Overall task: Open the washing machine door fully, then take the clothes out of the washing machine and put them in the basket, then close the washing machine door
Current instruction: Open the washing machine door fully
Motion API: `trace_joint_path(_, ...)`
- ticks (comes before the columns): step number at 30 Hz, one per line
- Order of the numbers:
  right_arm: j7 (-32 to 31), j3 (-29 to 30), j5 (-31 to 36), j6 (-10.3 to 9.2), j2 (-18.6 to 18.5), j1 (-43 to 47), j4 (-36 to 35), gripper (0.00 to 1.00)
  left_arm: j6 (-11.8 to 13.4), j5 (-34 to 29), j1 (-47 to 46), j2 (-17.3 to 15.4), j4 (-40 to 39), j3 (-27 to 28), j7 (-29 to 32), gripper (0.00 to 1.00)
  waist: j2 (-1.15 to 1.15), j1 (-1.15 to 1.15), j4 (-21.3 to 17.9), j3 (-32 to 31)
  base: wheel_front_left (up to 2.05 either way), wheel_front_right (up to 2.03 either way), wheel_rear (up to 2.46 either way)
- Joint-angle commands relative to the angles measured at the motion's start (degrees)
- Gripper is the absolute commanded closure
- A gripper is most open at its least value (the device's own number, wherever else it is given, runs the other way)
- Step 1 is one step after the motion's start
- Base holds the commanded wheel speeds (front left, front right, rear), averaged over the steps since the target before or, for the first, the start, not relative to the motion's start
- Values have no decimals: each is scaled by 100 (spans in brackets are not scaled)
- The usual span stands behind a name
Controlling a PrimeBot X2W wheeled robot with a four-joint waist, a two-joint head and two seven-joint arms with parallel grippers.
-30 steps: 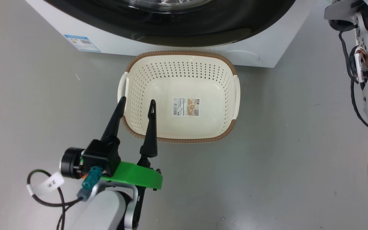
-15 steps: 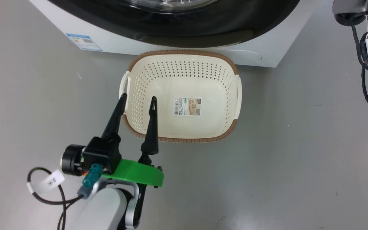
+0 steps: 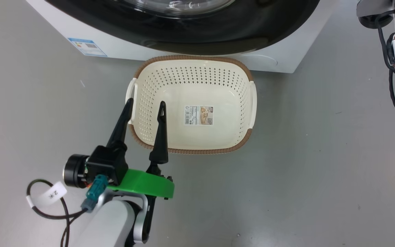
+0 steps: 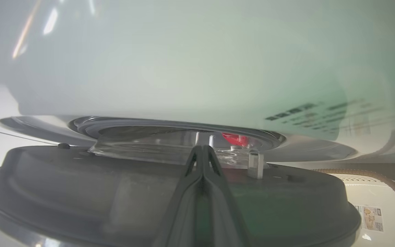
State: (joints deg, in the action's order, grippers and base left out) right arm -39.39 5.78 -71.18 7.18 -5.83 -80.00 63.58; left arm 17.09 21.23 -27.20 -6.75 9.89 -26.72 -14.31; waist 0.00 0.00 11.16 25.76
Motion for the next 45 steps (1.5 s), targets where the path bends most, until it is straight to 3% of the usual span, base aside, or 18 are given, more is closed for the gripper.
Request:
trace_joint_path(1, -94, -46, 25, 31, 262, -35, -212, 100, -30, -66, -57, -145, -114, 217, -68, 0, 0, 0, -8, -22, 0, 0, 0)
trace_joint_path(19, -322, -156, -218, 31, 294, 549, -539, 100, 118, -55, 84, -286, -256, 347, -51, 0, 0, 0, -70, -333, 0, 0, 0)
trace_joint_path(45, -363, -1270, -1276, 31, 295, 1797, -974, 100, 395, 37, 593, -623, -665, 463, 191, 0, 0, 0, -41, -1210, 0, 0, 0)
